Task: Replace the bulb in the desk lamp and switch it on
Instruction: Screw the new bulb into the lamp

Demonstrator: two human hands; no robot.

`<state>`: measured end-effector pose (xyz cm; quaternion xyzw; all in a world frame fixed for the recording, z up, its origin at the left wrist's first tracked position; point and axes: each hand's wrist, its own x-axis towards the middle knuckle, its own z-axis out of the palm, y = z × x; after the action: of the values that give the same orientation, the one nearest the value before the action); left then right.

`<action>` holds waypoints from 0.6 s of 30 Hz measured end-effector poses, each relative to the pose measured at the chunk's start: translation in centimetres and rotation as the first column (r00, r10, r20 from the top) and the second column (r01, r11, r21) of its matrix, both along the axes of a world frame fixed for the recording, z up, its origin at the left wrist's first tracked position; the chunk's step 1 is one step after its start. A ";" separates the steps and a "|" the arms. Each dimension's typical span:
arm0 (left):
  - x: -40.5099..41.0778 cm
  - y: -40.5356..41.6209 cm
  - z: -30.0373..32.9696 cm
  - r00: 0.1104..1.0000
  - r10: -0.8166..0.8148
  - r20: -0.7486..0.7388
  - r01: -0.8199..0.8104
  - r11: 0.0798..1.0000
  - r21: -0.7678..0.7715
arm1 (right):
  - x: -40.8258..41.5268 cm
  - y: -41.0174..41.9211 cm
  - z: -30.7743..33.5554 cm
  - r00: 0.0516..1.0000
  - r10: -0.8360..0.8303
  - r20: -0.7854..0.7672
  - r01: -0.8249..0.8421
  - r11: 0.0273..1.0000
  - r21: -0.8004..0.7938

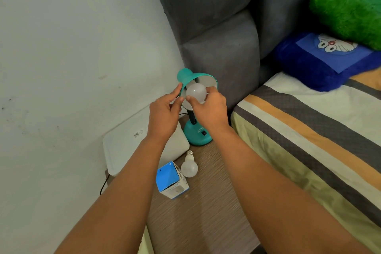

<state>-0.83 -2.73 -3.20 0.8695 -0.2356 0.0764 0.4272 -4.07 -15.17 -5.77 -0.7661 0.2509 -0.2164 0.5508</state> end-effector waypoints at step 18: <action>-3.2 2.8 1.5 0.995 0.016 -0.103 0.004 0.981 0.193 | -3.4 0.5 1.9 0.995 0.102 -0.022 -0.102 0.995 0.016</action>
<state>-3.98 0.04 -1.66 0.9103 -0.2169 0.0092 0.3525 -7.45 -14.70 -3.91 -0.7761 0.2194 -0.1773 0.5641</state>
